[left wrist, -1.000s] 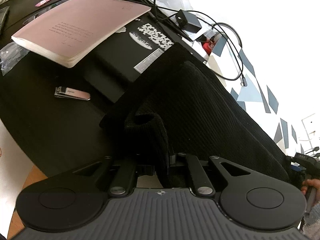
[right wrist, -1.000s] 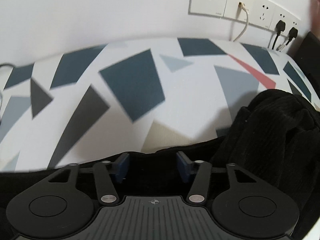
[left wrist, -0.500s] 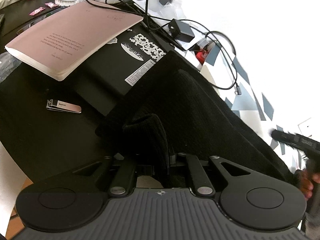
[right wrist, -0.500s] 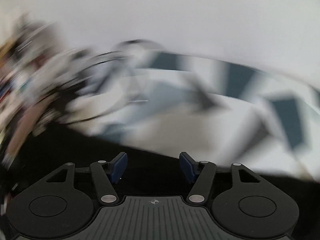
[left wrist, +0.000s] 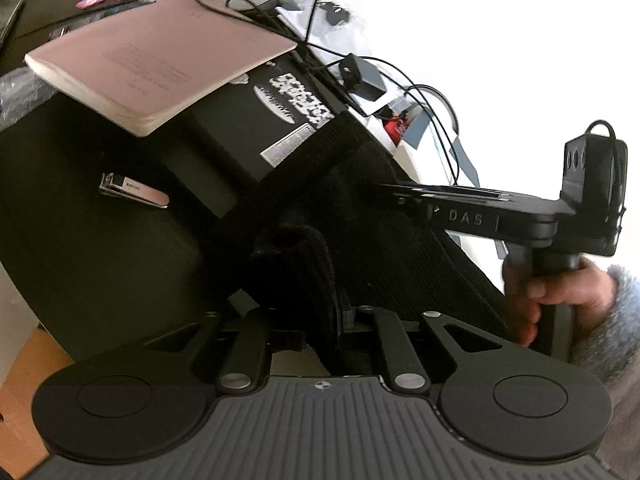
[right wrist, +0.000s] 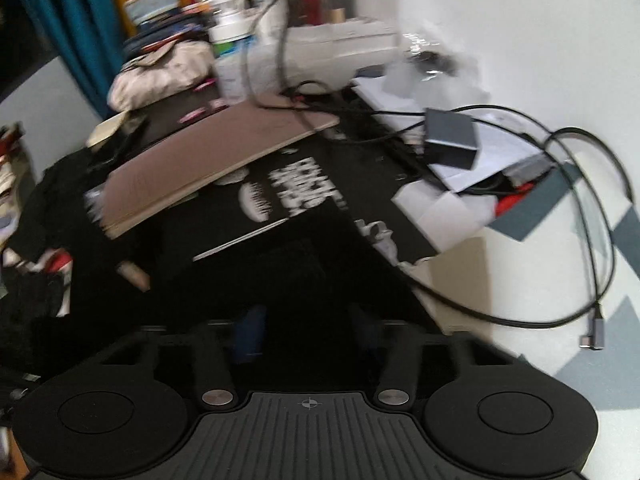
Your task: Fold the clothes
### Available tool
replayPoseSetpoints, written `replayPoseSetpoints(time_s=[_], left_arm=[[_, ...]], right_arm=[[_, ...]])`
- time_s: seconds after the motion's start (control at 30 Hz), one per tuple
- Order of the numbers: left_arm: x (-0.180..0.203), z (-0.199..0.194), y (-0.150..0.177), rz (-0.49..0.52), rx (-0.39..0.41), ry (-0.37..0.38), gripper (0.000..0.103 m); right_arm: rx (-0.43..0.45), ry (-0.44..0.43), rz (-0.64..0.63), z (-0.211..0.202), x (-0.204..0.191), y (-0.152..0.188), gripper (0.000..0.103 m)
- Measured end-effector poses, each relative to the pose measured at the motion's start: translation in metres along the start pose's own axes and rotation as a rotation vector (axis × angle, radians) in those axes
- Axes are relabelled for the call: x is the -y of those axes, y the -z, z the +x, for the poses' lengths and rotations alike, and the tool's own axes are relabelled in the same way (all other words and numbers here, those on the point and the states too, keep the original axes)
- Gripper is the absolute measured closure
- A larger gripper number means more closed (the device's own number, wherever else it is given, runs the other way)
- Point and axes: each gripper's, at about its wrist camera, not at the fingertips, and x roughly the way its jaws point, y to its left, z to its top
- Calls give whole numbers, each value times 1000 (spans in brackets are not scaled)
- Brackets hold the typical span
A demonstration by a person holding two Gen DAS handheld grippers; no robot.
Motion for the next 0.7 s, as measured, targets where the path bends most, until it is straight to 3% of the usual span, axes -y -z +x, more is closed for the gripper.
replayPoseSetpoints(time_s=[0.07,0.27,0.33,0.4,0.47,0.53,0.6,0.7], left_arm=[[8,-5,0,35,19,10,93],[24,-16,-8,-11,107,125,93],[25,-16,-11,-49,132,157,93],[10,-6,-12,-130,122,144,93],[-6,2,-8,-181,119,103,93],[-22,10,-4,-215,82,56,93],[-35,11,-1,-240,49,76,92],[-41,8,2,-220,38,72,90]], right_arm=[[27,20,1,-15,-1,3,97],[224,225,-79,-85,-9,2,97],[221,245,-109,-79,-13,-14,97],[214,263,-140,-70,-17,-30,97],[155,264,-174,-35,-23,-38,97],[25,214,-159,2,-24,-39,97],[-75,167,-142,23,-25,-38,96],[-118,121,-153,20,-24,-37,80]])
